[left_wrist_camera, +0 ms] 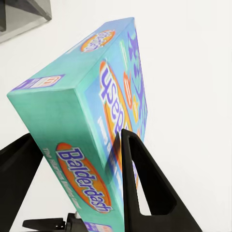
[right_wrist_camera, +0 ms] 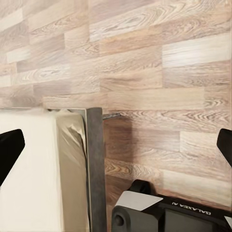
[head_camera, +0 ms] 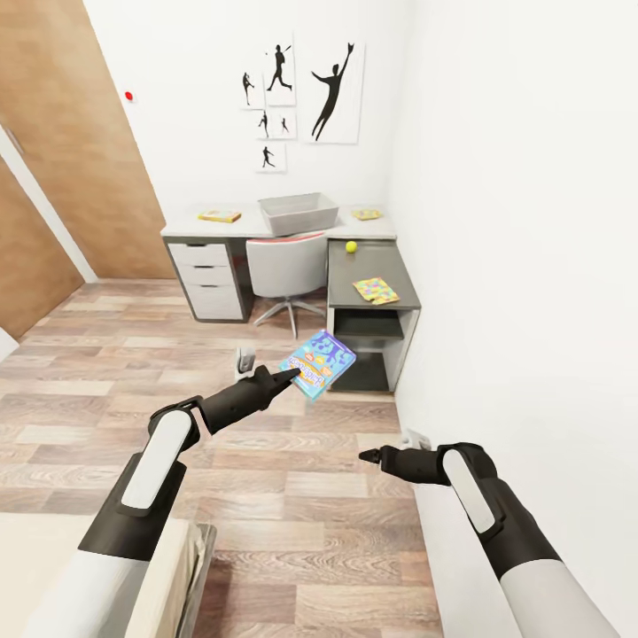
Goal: Put all the toys in the child's room - the three board games (two on the bed and one on the table), the two jigsaw puzzles on the table, and the tennis ball on the table - inside the toy box on the table in the child's room.
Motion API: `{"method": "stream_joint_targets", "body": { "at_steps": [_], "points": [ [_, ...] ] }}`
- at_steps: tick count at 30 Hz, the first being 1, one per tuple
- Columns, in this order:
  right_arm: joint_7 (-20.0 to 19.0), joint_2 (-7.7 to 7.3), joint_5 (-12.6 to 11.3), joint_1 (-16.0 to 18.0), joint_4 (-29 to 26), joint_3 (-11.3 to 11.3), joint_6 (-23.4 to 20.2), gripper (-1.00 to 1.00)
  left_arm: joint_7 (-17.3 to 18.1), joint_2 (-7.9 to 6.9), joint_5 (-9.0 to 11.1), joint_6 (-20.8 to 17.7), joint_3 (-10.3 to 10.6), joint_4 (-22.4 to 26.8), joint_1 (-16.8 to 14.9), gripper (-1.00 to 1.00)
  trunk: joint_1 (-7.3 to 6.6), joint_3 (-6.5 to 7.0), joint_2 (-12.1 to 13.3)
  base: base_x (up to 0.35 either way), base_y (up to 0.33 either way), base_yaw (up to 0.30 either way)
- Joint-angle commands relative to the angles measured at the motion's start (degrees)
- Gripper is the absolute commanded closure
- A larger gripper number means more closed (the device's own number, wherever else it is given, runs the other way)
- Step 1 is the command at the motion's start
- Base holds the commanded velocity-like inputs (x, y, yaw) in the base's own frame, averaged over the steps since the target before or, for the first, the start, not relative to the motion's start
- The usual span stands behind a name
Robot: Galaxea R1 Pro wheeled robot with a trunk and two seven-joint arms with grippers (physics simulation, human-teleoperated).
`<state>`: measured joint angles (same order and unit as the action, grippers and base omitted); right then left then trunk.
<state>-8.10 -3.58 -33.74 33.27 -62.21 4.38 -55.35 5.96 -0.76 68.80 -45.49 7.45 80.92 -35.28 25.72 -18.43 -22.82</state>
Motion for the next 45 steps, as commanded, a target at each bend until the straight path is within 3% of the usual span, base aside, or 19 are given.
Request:
{"method": "stream_joint_targets", "body": {
  "at_steps": [1, 20, 29, 45],
  "points": [
    [-0.55, -0.03, 0.6, 0.04, -0.04, 0.04, -0.17, -1.0, 0.28, -0.03, -0.02, -0.12, 0.02, 0.01, -0.05, 1.0, 0.06, -0.09, -0.1, 0.329, 0.0, -0.016],
    [-0.51, -0.02, 0.6, -0.01, -0.69, 0.15, -0.17, -1.0, 0.28, -0.05, -0.04, -0.15, 0.02, 0.02, -0.05, 1.0, 0.06, -0.09, -0.1, 0.333, 0.0, -0.003],
    [-0.51, -0.09, 0.6, -0.02, -0.86, 1.67, -0.19, -1.0, 0.28, -0.03, 0.0, -0.13, 0.02, 0.02, -0.05, 1.0, 0.06, -0.09, -0.1, 0.334, 0.0, 0.0],
    [-0.5, -0.29, 0.6, 0.03, -0.89, 2.13, -0.19, -1.0, 0.28, -0.03, -0.06, -0.13, 0.05, 0.02, -0.05, 1.0, 0.06, -0.09, -0.1, 0.334, 0.0, -0.04]
  ]
}}
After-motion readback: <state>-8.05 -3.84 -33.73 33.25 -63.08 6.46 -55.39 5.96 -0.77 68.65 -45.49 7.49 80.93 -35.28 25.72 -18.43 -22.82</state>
